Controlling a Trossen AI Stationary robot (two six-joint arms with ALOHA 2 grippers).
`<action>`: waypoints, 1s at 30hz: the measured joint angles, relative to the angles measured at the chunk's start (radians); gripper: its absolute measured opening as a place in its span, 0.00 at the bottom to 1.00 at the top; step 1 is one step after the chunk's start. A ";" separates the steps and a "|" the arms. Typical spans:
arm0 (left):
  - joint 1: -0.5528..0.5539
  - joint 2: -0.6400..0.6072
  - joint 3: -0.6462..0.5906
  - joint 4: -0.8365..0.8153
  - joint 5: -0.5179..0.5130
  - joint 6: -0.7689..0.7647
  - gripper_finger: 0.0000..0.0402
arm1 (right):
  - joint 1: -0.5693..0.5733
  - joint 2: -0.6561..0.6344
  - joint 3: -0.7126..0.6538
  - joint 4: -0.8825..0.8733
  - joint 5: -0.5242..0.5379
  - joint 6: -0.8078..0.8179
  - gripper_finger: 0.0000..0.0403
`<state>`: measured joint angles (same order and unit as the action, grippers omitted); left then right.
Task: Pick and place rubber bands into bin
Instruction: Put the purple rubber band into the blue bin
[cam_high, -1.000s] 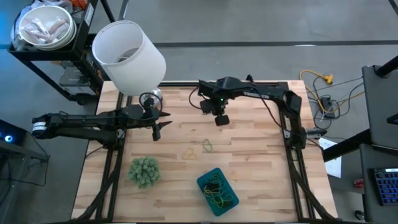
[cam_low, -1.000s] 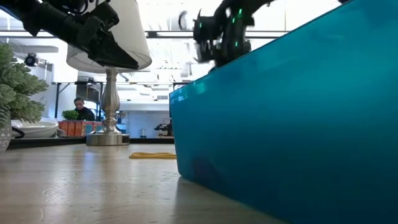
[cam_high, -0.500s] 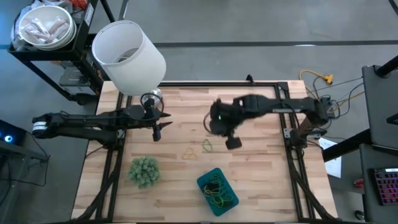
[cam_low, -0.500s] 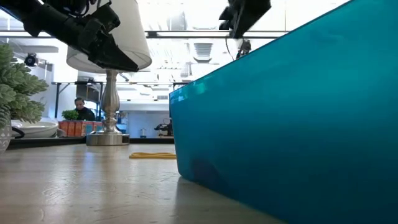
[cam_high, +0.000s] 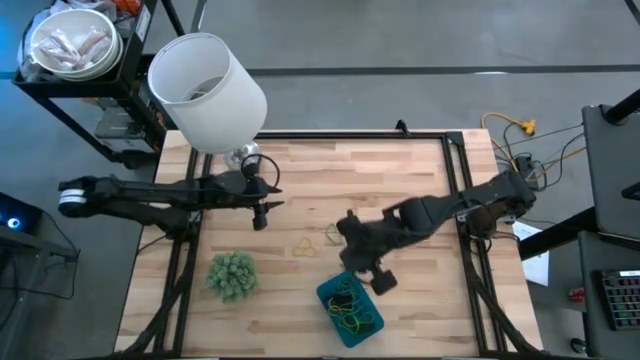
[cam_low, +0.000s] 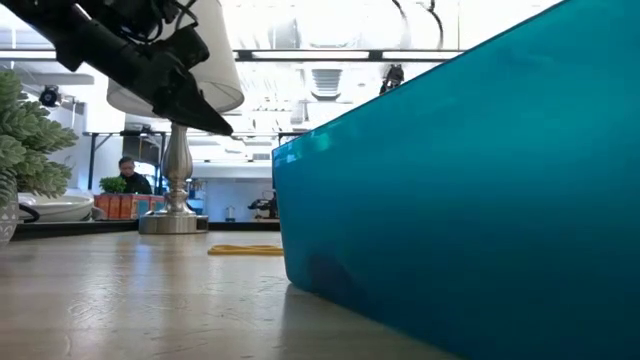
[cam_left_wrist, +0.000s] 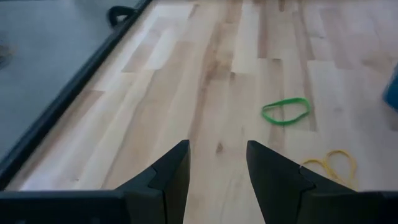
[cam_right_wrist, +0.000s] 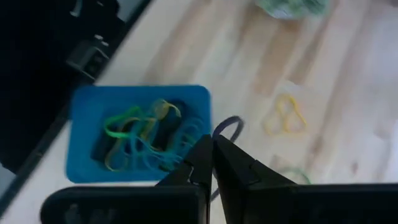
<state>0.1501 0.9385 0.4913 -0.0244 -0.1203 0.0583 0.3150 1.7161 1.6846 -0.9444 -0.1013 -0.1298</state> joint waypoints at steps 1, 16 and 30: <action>-0.001 0.009 0.001 0.008 0.016 0.000 0.36 | 0.016 0.000 -0.001 0.011 0.000 0.006 0.02; -0.024 0.158 -0.004 0.068 0.064 -0.079 0.36 | 0.139 0.002 -0.226 0.337 0.000 0.116 0.02; -0.033 0.337 0.001 0.371 0.066 -0.043 0.36 | 0.136 0.002 -0.418 0.520 0.049 0.346 0.11</action>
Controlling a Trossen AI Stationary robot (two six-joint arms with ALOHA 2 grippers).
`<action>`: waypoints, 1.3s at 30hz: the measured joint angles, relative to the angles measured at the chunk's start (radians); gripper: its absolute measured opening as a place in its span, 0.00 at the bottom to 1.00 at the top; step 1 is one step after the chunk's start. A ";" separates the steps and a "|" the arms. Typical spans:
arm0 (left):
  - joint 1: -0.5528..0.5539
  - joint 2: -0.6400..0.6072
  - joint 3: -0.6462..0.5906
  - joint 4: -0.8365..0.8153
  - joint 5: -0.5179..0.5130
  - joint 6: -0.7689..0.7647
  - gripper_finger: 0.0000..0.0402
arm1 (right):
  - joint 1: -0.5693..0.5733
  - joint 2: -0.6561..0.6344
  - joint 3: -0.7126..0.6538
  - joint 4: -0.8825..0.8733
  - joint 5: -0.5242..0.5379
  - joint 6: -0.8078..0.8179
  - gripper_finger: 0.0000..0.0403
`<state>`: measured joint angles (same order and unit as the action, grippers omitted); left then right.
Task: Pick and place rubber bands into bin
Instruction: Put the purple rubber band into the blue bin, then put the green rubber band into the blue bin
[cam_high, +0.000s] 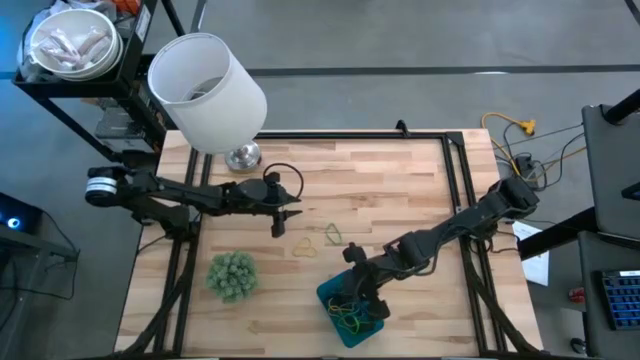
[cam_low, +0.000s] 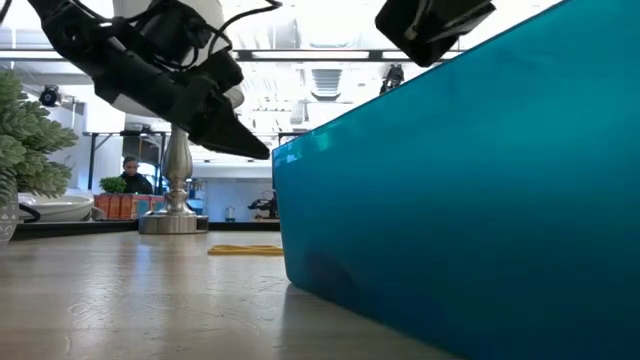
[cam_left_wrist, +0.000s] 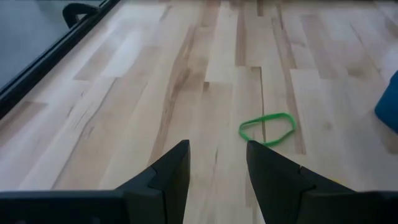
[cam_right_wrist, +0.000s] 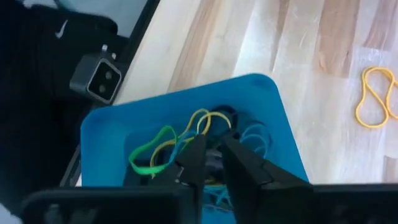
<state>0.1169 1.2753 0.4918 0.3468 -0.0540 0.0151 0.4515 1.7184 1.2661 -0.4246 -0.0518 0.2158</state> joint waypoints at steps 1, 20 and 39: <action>0.000 0.003 0.001 -0.003 0.000 0.000 0.36 | 0.000 0.000 -0.007 0.018 0.001 0.012 0.14; -0.001 0.014 0.029 0.001 0.074 0.087 0.36 | 0.064 -0.029 -0.028 -0.001 0.257 -0.059 0.40; -0.001 0.455 0.462 -0.362 0.154 0.274 0.36 | 0.092 -0.396 -0.076 -0.192 0.553 -0.217 0.31</action>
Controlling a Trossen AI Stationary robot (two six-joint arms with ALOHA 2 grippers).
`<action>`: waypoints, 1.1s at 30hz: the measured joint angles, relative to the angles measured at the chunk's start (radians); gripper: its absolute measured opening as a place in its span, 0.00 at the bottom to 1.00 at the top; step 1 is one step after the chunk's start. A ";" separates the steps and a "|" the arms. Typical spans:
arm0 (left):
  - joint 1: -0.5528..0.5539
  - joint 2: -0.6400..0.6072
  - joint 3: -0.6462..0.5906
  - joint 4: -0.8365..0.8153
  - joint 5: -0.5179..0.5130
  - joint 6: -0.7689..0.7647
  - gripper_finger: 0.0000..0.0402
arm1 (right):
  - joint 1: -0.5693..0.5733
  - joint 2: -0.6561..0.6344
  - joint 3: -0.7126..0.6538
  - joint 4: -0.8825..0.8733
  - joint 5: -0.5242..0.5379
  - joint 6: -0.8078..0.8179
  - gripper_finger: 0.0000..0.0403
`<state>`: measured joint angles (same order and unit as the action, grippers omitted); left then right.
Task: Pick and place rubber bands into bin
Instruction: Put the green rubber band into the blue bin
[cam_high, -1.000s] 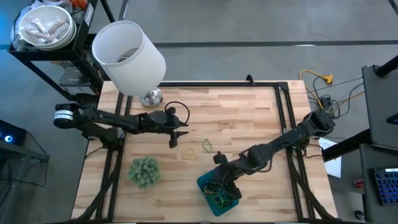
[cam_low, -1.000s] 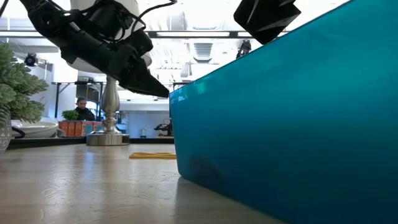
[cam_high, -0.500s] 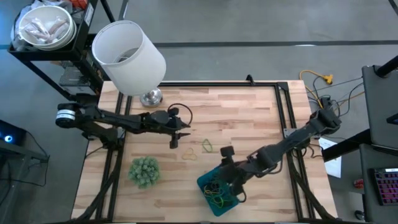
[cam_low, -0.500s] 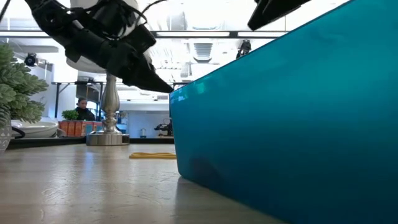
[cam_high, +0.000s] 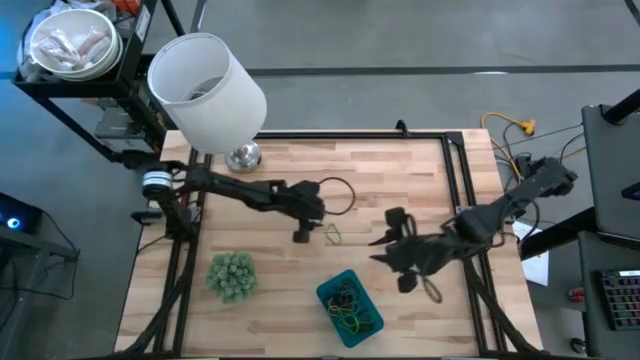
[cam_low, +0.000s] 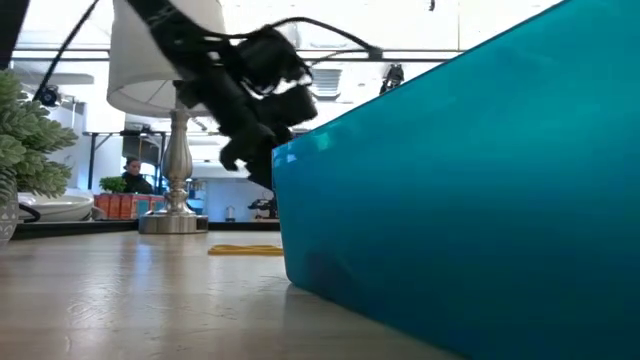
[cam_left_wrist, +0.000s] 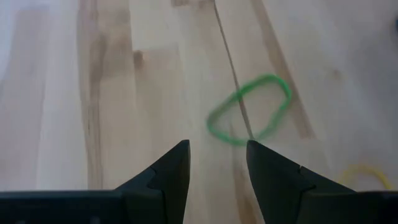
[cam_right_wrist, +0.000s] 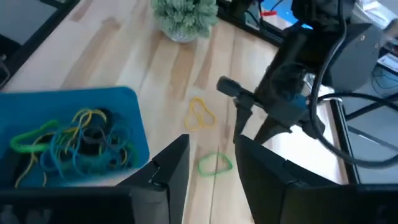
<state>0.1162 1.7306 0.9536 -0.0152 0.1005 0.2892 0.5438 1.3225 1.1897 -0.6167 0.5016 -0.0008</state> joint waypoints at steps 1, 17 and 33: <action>0.001 0.023 0.037 -0.024 0.000 0.010 0.36 | 0.000 -0.027 -0.020 -0.008 0.000 -0.001 0.30; 0.003 0.201 0.270 -0.208 -0.001 0.135 0.36 | 0.003 -0.397 -0.428 0.095 0.102 0.147 0.25; 0.002 0.259 0.281 -0.208 0.054 0.163 0.36 | 0.015 -0.456 -0.431 0.127 0.104 0.062 0.21</action>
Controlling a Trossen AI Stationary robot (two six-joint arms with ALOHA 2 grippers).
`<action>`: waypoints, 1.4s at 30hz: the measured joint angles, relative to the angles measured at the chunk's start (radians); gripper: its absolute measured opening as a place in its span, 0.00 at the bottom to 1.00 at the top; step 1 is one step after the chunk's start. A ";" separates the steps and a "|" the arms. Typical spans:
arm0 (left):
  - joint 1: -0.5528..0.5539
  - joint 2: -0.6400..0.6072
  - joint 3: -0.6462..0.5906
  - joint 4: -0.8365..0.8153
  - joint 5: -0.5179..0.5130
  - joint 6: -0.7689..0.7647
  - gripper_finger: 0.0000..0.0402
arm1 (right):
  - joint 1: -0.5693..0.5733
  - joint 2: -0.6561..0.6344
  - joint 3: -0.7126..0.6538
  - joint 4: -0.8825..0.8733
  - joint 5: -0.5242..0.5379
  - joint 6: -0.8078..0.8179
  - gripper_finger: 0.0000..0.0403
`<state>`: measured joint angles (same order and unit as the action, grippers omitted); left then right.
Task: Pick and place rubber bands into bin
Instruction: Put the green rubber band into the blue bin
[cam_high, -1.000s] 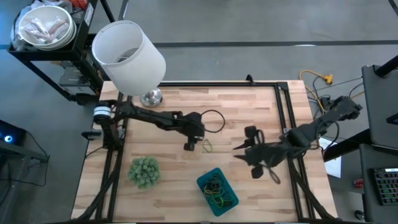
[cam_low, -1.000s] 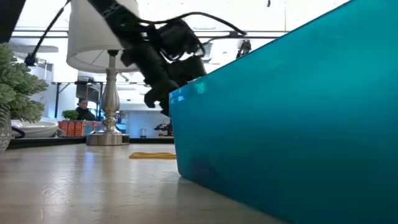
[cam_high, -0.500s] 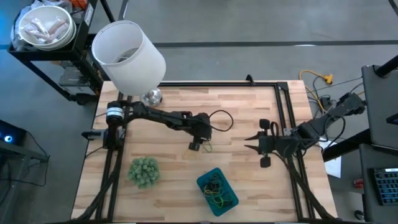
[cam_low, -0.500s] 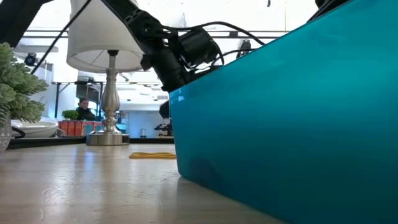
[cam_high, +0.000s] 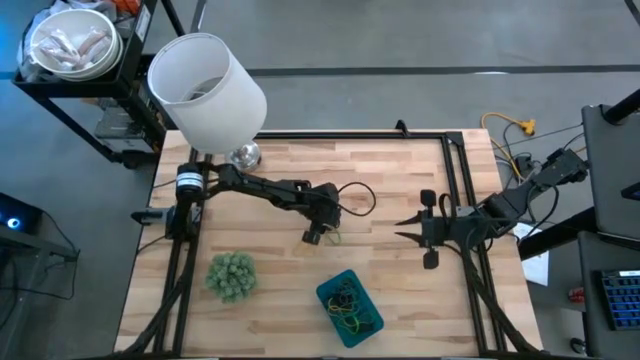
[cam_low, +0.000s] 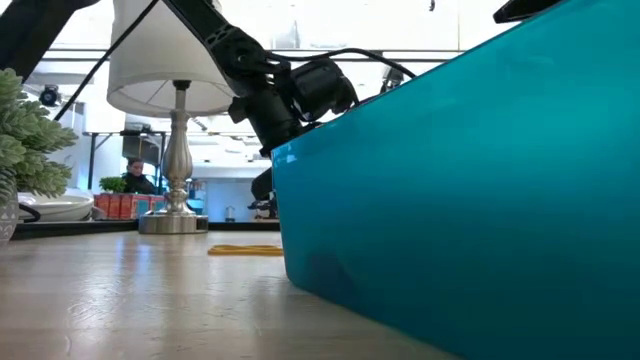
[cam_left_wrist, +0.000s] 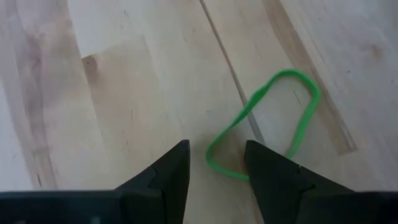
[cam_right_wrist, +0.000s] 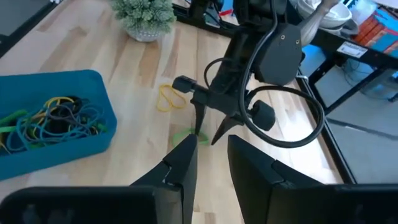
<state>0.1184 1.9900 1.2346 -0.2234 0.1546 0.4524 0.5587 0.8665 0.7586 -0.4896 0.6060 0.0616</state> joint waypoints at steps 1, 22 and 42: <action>0.000 0.000 0.000 0.000 -0.001 -0.001 0.35 | 0.000 0.000 0.000 0.000 0.000 -0.009 0.21; -0.004 -0.017 0.009 -0.015 -0.022 -0.025 0.00 | 0.000 -0.001 0.000 -0.006 0.000 -0.017 0.19; -0.057 -0.277 0.005 0.038 0.062 0.040 0.00 | 0.000 -0.002 -0.032 -0.213 0.227 0.220 0.16</action>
<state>0.0610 1.7132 1.2392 -0.1853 0.2165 0.4925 0.5583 0.8642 0.7267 -0.7024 0.8333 0.2817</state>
